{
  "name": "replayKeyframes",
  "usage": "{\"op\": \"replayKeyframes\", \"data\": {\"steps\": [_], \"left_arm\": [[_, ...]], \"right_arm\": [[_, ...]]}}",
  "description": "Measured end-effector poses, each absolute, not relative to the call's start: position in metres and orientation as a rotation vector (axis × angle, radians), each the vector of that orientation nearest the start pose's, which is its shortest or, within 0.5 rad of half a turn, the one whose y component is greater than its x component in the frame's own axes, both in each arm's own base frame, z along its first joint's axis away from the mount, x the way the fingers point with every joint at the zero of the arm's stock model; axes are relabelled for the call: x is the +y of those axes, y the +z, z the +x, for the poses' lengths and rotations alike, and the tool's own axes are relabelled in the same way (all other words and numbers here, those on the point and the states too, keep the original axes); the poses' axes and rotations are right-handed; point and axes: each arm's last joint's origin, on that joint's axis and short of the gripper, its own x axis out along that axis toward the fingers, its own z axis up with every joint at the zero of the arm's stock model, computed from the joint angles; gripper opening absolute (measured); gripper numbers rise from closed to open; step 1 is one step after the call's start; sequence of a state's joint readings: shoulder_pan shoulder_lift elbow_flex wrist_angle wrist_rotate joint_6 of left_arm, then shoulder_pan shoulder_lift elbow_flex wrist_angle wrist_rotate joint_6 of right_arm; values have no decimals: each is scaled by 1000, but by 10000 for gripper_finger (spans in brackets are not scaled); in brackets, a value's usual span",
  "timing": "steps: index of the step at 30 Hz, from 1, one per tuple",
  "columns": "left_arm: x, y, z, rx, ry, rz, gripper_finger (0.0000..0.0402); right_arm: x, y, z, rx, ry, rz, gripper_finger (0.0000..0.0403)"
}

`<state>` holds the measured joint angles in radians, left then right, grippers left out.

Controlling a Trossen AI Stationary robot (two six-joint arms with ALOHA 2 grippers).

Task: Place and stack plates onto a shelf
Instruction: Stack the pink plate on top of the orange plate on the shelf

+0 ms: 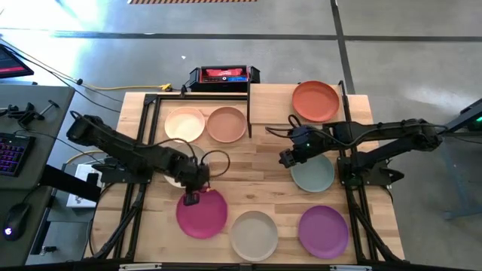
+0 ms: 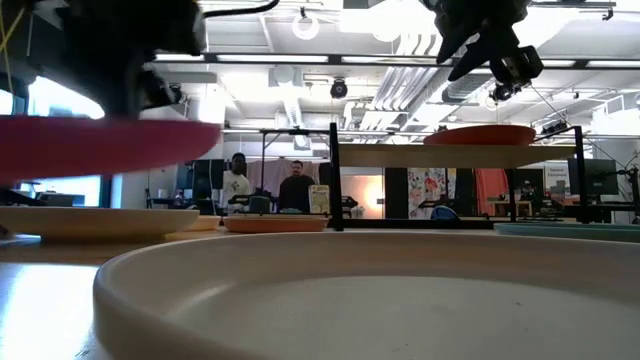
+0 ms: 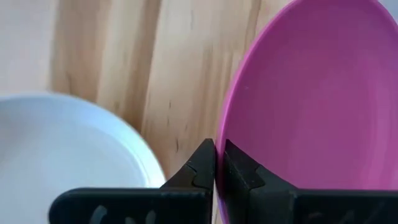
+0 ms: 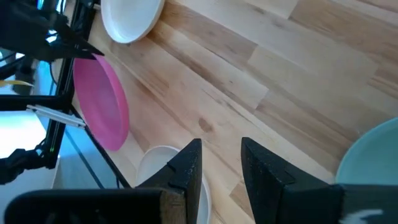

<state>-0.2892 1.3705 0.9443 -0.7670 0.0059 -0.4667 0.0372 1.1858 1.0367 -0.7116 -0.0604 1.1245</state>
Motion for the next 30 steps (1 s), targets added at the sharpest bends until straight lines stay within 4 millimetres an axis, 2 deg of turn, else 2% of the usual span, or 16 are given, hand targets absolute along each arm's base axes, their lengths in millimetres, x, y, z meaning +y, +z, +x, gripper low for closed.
{"op": "replayKeyframes", "data": {"steps": [6,13,22,30], "left_arm": [[-54,253,257,1118,69,-323,3],[-23,277,269,1019,166,-402,3],[5,281,271,977,278,-496,3],[16,276,273,993,325,-524,3]], "right_arm": [[19,299,236,796,-403,1083,92],[31,304,247,684,-358,1100,92],[38,280,281,683,-364,1087,92],[42,252,308,705,-376,1072,92]]}}
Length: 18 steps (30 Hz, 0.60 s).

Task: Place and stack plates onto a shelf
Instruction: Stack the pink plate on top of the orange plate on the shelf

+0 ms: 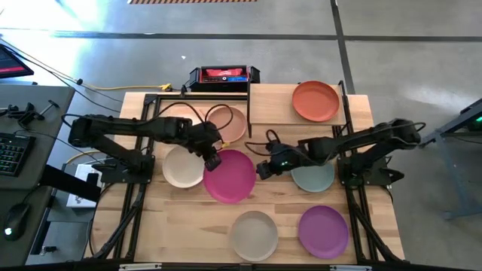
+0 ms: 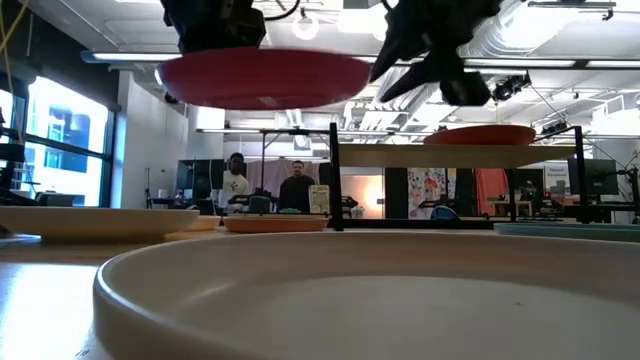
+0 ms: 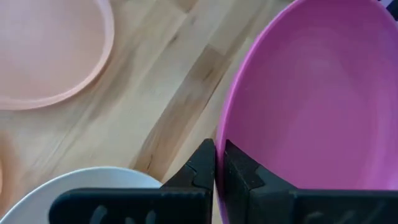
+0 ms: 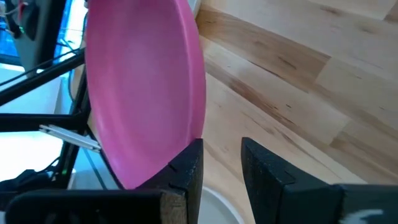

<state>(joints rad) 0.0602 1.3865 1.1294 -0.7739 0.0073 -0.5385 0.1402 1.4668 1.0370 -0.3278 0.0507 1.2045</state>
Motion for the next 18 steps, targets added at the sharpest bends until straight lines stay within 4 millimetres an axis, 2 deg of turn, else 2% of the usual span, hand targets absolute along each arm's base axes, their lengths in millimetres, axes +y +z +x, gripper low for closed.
{"op": "replayKeyframes", "data": {"steps": [6,13,18], "left_arm": [[18,262,276,1086,357,-520,3],[19,249,286,1114,363,-518,3],[19,247,292,1088,340,-519,3]], "right_arm": [[43,245,315,705,-379,1074,92],[42,244,315,685,-415,1066,92],[42,238,316,703,-444,1071,92]]}}
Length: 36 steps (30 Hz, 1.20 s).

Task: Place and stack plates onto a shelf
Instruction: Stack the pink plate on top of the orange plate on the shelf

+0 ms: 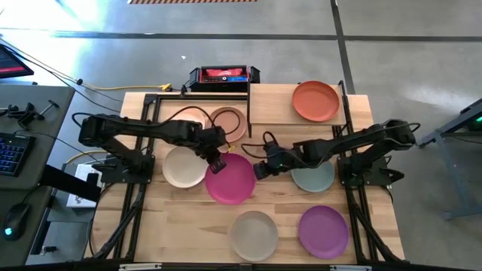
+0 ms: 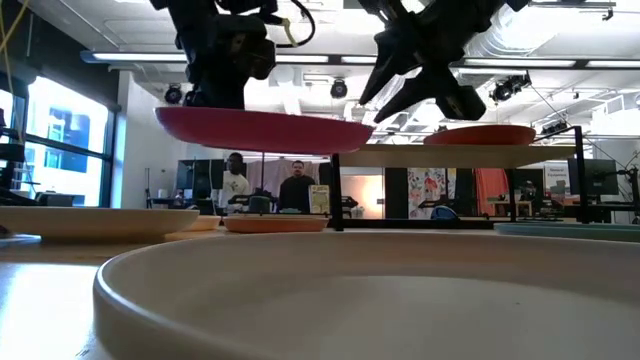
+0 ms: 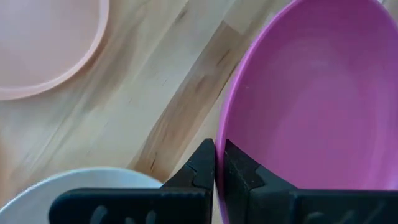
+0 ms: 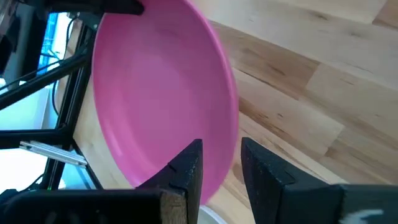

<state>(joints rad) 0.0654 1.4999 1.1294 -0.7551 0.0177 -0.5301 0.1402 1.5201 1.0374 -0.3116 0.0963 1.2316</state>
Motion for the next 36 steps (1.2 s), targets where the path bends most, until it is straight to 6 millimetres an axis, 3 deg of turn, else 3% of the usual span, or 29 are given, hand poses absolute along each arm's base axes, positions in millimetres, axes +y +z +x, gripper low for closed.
{"op": "replayKeyframes", "data": {"steps": [18,21,27,36], "left_arm": [[19,249,298,1031,315,-516,3],[19,249,298,1028,313,-516,3],[19,250,298,1025,314,-518,4],[18,250,298,1025,310,-518,27]], "right_arm": [[42,224,319,757,-492,1072,90],[42,224,319,755,-491,1073,75],[42,225,320,749,-492,1078,8],[42,224,319,753,-497,1078,4]]}}
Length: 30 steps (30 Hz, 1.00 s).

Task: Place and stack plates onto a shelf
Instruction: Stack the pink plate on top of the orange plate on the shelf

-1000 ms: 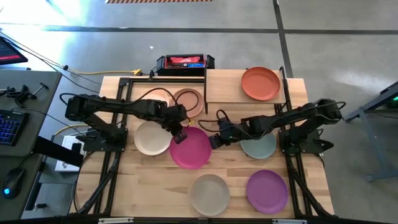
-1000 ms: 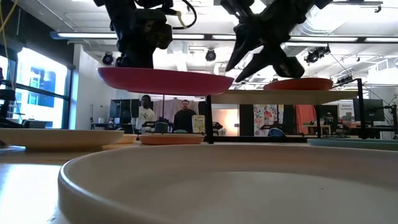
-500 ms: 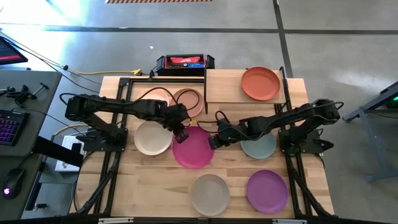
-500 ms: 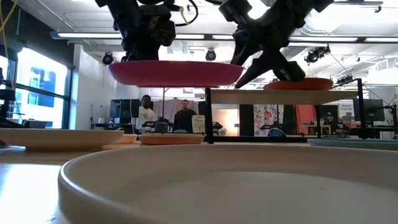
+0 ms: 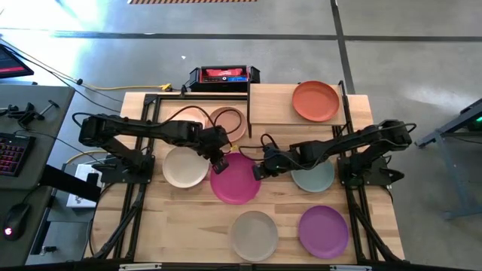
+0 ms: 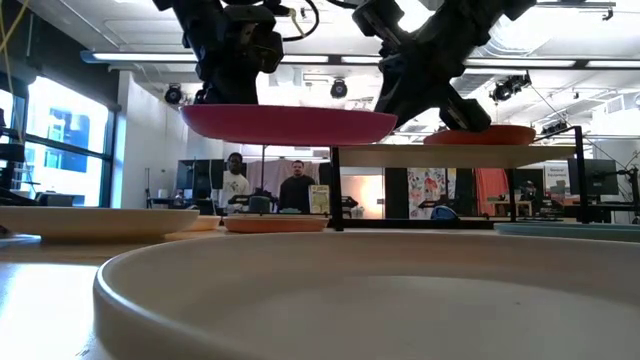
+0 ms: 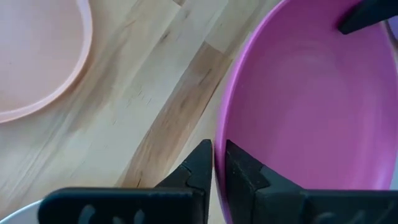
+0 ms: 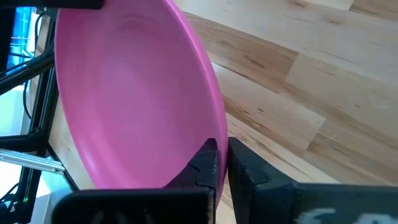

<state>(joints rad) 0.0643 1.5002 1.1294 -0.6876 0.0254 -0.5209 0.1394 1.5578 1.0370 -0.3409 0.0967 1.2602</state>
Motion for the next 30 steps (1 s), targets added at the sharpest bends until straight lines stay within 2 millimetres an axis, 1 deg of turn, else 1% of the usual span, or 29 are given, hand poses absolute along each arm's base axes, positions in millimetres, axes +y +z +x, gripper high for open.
{"op": "replayKeyframes", "data": {"steps": [6,17,23,30], "left_arm": [[17,250,298,1037,270,-542,45],[17,251,301,1010,253,-571,104],[22,260,294,983,254,-573,112],[29,283,279,890,247,-570,112]], "right_arm": [[42,224,319,757,-495,1075,2],[42,223,317,776,-509,1069,0],[42,223,317,792,-497,1076,0],[42,224,311,840,-500,1078,0]]}}
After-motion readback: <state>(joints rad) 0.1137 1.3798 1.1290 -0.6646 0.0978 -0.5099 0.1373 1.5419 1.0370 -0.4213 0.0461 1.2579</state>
